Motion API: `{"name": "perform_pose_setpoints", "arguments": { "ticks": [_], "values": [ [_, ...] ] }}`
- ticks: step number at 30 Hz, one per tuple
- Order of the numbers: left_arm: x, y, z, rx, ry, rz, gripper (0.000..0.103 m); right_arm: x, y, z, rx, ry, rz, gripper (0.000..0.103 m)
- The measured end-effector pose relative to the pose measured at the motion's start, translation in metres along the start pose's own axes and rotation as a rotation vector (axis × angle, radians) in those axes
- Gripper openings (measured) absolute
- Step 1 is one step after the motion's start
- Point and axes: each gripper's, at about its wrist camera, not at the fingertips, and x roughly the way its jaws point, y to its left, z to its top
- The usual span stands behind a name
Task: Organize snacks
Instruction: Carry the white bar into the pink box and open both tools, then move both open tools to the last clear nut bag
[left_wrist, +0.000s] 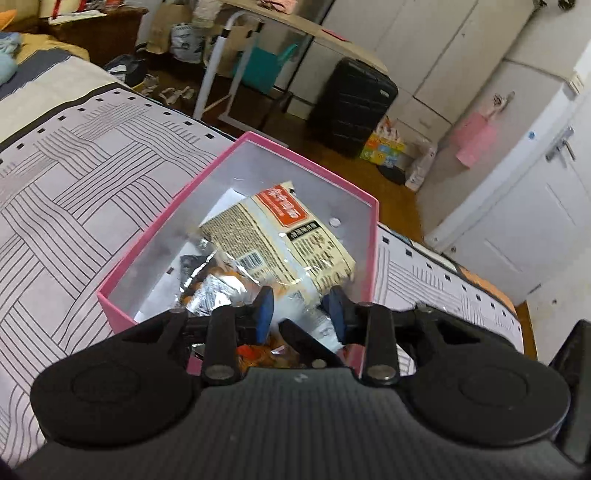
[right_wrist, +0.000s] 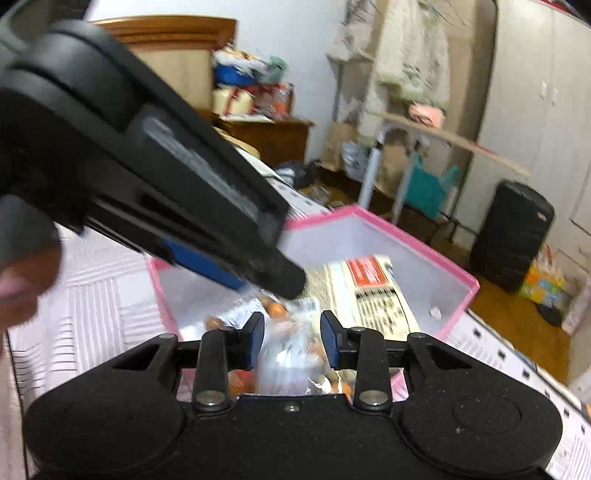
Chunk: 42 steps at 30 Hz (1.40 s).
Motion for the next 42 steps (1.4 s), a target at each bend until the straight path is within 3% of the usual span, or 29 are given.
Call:
{"name": "perform_pose_setpoints", "arguments": {
  "ticks": [2, 6, 9, 13, 17, 22, 29, 34, 36, 38, 42],
  "values": [
    [0.001, 0.008, -0.001, -0.016, -0.004, -0.001, 0.044, -0.005, -0.005, -0.004, 0.045, 0.008, 0.001, 0.046],
    [-0.008, 0.006, 0.001, 0.009, 0.023, -0.013, 0.044, -0.036, -0.013, -0.007, 0.078, -0.02, -0.011, 0.05],
    [-0.021, -0.005, 0.004, 0.067, 0.026, -0.017, 0.045, -0.063, -0.025, -0.006, 0.082, -0.012, -0.095, 0.053],
    [-0.036, -0.032, 0.007, 0.17, 0.034, -0.031, 0.047, -0.105, -0.057, -0.006, 0.193, 0.016, -0.18, 0.055],
    [-0.045, -0.067, 0.013, 0.287, 0.067, -0.067, 0.052, -0.142, -0.094, -0.006, 0.354, 0.026, -0.183, 0.061],
    [-0.045, -0.113, 0.016, 0.399, 0.088, -0.12, 0.06, -0.17, -0.125, -0.014, 0.451, 0.022, -0.193, 0.071],
    [0.005, -0.166, 0.005, 0.437, 0.157, -0.179, 0.06, -0.159, -0.153, -0.071, 0.591, 0.046, -0.24, 0.08],
    [0.056, -0.187, -0.017, 0.436, 0.22, -0.254, 0.06, -0.139, -0.161, -0.127, 0.617, 0.028, -0.268, 0.097],
    [0.075, -0.19, -0.026, 0.42, 0.226, -0.287, 0.06, -0.127, -0.164, -0.151, 0.613, 0.012, -0.317, 0.097],
    [0.095, -0.195, -0.035, 0.42, 0.233, -0.284, 0.058, -0.115, -0.169, -0.169, 0.617, 0.06, -0.34, 0.097],
    [0.134, -0.204, -0.051, 0.444, 0.257, -0.289, 0.058, -0.101, -0.178, -0.187, 0.615, 0.084, -0.319, 0.097]
  ]
}}
